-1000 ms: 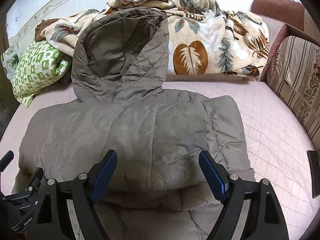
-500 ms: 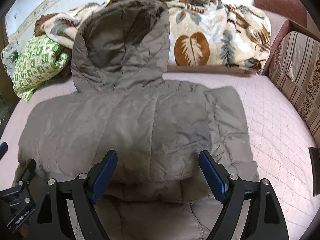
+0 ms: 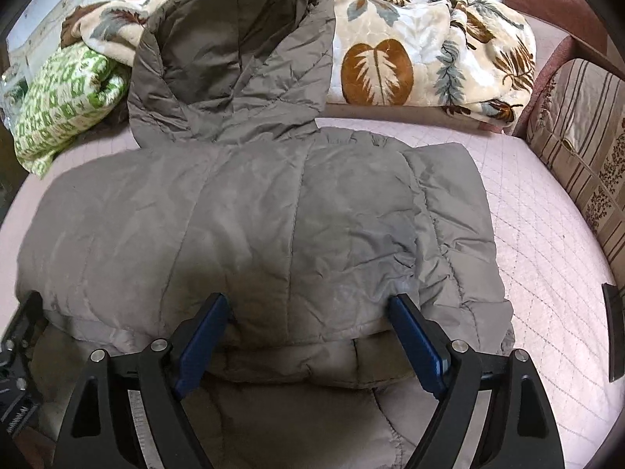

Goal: Fold large clothes

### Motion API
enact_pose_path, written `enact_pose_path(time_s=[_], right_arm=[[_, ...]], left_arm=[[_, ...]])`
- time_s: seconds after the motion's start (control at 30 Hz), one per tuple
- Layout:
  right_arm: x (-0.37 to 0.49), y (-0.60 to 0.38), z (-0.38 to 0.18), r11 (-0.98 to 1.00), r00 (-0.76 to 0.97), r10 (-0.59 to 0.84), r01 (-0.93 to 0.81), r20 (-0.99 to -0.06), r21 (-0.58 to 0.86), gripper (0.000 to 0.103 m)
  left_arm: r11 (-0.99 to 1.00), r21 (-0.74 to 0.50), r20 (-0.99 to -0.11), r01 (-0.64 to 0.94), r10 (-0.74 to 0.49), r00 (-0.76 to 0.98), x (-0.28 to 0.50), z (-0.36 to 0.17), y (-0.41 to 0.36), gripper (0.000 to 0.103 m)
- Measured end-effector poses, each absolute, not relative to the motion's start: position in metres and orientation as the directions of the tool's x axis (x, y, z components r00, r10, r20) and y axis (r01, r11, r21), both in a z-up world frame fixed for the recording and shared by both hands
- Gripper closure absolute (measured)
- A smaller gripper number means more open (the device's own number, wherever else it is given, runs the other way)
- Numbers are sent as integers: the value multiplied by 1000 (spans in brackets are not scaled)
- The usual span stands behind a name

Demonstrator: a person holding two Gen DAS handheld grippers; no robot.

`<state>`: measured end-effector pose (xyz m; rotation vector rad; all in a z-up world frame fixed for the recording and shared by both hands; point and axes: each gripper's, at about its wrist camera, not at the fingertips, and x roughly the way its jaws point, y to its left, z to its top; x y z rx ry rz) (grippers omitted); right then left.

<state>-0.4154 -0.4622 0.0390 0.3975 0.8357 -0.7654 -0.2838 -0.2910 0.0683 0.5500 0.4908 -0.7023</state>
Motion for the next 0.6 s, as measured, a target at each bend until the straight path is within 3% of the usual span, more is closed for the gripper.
enact_pose_path(time_s=[0.6], right_arm=[[-452,-425,104,699,531,-469,711,-706,71,14]], left_arm=[[656,265,-532,707,-512,674,-316,112,-267,9]])
